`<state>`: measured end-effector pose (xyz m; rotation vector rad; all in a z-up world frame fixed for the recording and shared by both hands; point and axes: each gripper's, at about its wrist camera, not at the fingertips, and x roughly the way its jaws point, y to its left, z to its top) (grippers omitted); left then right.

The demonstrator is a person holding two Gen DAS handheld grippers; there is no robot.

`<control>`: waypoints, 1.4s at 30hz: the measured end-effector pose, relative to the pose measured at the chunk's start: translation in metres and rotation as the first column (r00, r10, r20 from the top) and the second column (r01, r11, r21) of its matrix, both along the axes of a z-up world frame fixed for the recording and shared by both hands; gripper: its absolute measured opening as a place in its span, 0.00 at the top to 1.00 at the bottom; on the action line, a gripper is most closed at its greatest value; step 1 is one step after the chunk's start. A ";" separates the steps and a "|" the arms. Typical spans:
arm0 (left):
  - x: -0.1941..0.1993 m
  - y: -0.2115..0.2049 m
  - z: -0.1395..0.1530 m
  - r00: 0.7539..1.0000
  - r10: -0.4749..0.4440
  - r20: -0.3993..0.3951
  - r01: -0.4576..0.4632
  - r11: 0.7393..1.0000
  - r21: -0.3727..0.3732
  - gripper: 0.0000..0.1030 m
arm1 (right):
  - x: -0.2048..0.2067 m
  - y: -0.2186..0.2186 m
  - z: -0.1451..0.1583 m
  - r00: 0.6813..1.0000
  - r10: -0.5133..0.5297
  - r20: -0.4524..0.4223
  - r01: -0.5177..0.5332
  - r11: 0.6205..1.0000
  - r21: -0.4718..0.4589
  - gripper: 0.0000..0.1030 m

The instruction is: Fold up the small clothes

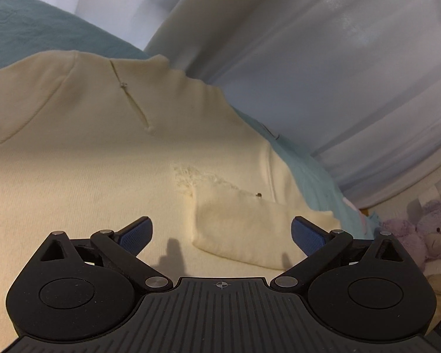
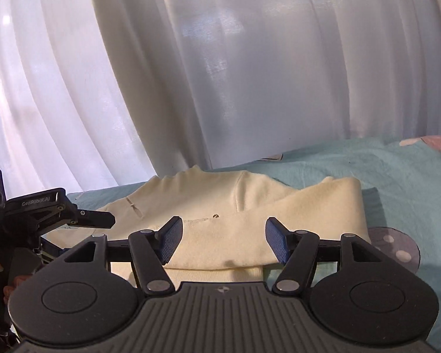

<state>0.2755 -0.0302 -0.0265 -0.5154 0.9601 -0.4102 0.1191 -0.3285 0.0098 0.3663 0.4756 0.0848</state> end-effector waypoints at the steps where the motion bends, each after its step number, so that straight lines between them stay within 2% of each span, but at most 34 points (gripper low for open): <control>1: 0.008 -0.004 -0.005 1.000 -0.006 -0.017 0.006 1.000 -0.004 0.09 | -0.003 -0.008 -0.001 1.000 -0.014 -0.011 0.014 1.000 0.012 0.39; 2: 0.016 -0.008 -0.010 0.999 -0.015 -0.035 0.015 1.000 -0.002 0.17 | -0.006 -0.013 -0.002 0.999 -0.025 -0.021 0.026 0.999 0.025 0.39; 5: 0.031 -0.014 -0.023 0.996 -0.029 -0.079 0.030 0.999 0.020 0.31 | -0.010 -0.029 -0.005 0.998 -0.048 -0.048 0.052 0.995 0.082 0.38; 7: 0.038 -0.018 -0.031 0.991 -0.043 -0.123 0.046 0.999 0.022 0.33 | -0.012 -0.036 -0.009 0.996 -0.063 -0.060 0.069 0.993 0.100 0.38; 9: 0.040 -0.022 -0.033 0.991 -0.058 -0.120 0.060 0.998 0.014 0.35 | -0.017 -0.042 -0.012 0.995 -0.073 -0.071 0.080 0.990 0.112 0.38; 10: 0.041 -0.023 -0.034 0.990 -0.065 -0.127 0.067 0.998 0.009 0.40 | -0.019 -0.044 -0.012 0.994 -0.077 -0.075 0.086 0.989 0.121 0.38; 11: 0.044 -0.027 -0.036 0.987 -0.079 -0.138 0.080 0.997 -0.005 0.53 | -0.020 -0.047 -0.013 0.994 -0.080 -0.078 0.090 0.988 0.129 0.38; 12: 0.045 -0.029 -0.039 0.984 -0.091 -0.153 0.091 0.996 -0.013 0.60 | -0.019 -0.050 -0.015 0.993 -0.084 -0.082 0.094 0.986 0.136 0.38; 13: 0.047 -0.033 -0.042 0.980 -0.101 -0.171 0.100 0.995 -0.015 0.71 | -0.018 -0.052 -0.017 0.993 -0.086 -0.085 0.098 0.985 0.142 0.38; 14: 0.048 -0.037 -0.044 0.979 -0.107 -0.176 0.107 0.994 -0.008 0.87 | -0.017 -0.054 -0.018 0.993 -0.086 -0.086 0.098 0.984 0.146 0.38; 15: 0.047 -0.039 -0.045 0.978 -0.114 -0.174 0.116 0.993 0.002 0.95 | -0.015 -0.054 -0.019 0.992 -0.086 -0.088 0.099 0.984 0.149 0.38; 19: 0.042 -0.038 -0.030 0.988 -0.107 -0.110 0.111 0.993 0.033 0.94 | -0.006 -0.056 -0.021 0.992 -0.081 -0.095 0.095 0.984 0.153 0.38; 21: 0.040 -0.024 -0.011 0.995 -0.078 -0.054 0.079 0.997 0.026 0.94 | -0.001 -0.057 -0.019 0.991 -0.085 -0.101 0.100 0.984 0.147 0.38; 23: 0.038 -0.005 0.009 0.999 -0.039 0.009 0.038 0.998 0.051 0.94 | 0.005 -0.057 -0.017 0.990 -0.088 -0.108 0.103 0.985 0.139 0.38; 26: 0.034 0.026 0.029 0.994 0.026 0.106 -0.045 0.982 0.182 0.94 | 0.017 -0.057 -0.016 0.990 -0.082 -0.118 0.098 0.986 0.133 0.38; 28: 0.033 0.051 0.029 0.990 0.073 0.122 -0.105 0.952 0.287 0.94 | 0.025 -0.054 -0.017 0.989 -0.072 -0.128 0.089 0.988 0.130 0.36; 29: 0.035 0.061 0.025 0.989 0.099 0.111 -0.129 0.940 0.315 0.94 | 0.030 -0.052 -0.018 0.989 -0.066 -0.135 0.084 0.988 0.129 0.35; 31: 0.037 0.086 0.012 0.986 0.156 0.059 -0.166 0.936 0.309 0.94 | 0.038 -0.048 -0.021 0.987 -0.049 -0.153 0.070 0.989 0.132 0.34; 34: 0.036 0.103 -0.006 0.981 0.192 0.006 -0.189 0.956 0.224 0.92 | 0.049 -0.040 -0.026 0.984 -0.021 -0.177 0.044 0.991 0.129 0.34; 37: 0.036 0.104 -0.013 0.984 0.176 0.014 -0.176 0.968 0.179 0.81 | 0.060 -0.031 -0.028 0.981 0.000 -0.195 0.023 0.993 0.118 0.34; 39: 0.039 0.100 -0.018 0.988 0.154 0.013 -0.155 0.974 0.164 0.83 | 0.067 -0.025 -0.027 0.980 0.009 -0.197 0.011 0.995 0.103 0.32; 40: 0.040 0.097 -0.018 0.989 0.147 0.018 -0.148 0.972 0.182 0.93 | 0.071 -0.022 -0.026 0.981 0.015 -0.192 0.003 0.995 0.097 0.27; 41: 0.040 0.094 -0.016 0.990 0.140 0.034 -0.144 0.968 0.207 0.94 | 0.074 -0.019 -0.025 0.982 0.016 -0.188 0.001 0.996 0.090 0.22; 42: 0.038 0.092 -0.013 0.989 0.135 0.057 -0.145 0.962 0.230 0.94 | 0.077 -0.018 -0.023 0.983 0.010 -0.183 0.005 0.997 0.082 0.11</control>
